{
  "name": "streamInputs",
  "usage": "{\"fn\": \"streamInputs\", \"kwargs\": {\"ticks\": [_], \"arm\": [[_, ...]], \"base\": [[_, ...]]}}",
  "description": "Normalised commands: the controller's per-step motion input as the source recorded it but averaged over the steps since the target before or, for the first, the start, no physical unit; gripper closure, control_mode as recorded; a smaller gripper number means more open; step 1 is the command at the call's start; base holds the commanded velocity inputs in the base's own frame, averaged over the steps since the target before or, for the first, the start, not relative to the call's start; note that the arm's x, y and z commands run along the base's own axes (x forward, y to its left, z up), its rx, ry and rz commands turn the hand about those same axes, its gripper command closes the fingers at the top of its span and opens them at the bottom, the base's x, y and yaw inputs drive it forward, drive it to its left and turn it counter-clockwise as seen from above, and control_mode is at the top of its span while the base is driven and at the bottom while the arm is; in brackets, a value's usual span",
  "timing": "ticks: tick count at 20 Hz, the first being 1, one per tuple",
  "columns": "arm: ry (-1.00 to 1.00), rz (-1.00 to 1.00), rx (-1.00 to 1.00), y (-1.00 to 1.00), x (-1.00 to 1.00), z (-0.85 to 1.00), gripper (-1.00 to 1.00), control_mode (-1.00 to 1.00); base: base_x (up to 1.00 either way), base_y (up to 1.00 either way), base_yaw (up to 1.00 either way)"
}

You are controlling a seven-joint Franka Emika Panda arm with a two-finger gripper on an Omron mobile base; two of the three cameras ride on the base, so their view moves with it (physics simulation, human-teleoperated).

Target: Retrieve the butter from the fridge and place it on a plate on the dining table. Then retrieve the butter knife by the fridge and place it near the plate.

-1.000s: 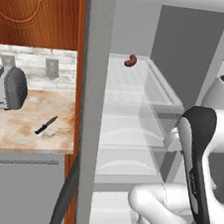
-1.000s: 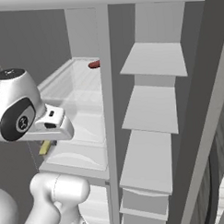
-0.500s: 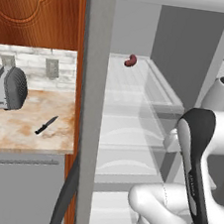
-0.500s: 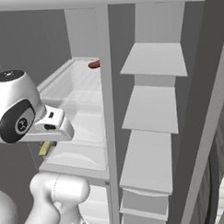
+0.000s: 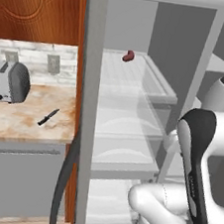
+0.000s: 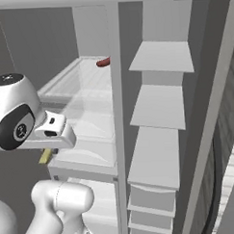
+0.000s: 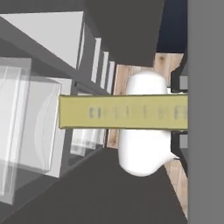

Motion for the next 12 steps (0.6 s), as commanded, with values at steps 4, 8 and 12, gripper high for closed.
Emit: {"fn": "streamInputs", "kwargs": {"ticks": [4, 8, 12], "arm": [[0.00, 0.00, 0.00, 0.00, 0.00, 0.00, 1.00, 1.00], [0.00, 0.00, 0.00, 0.00, 0.00, 0.00, 1.00, 1.00], [0.00, 0.00, 0.00, 0.00, 0.00, 0.00, 1.00, 1.00]], "base": [[-0.83, 0.19, 0.01], [-0.95, 0.05, 0.08], [-0.89, -0.01, 0.24]]}}
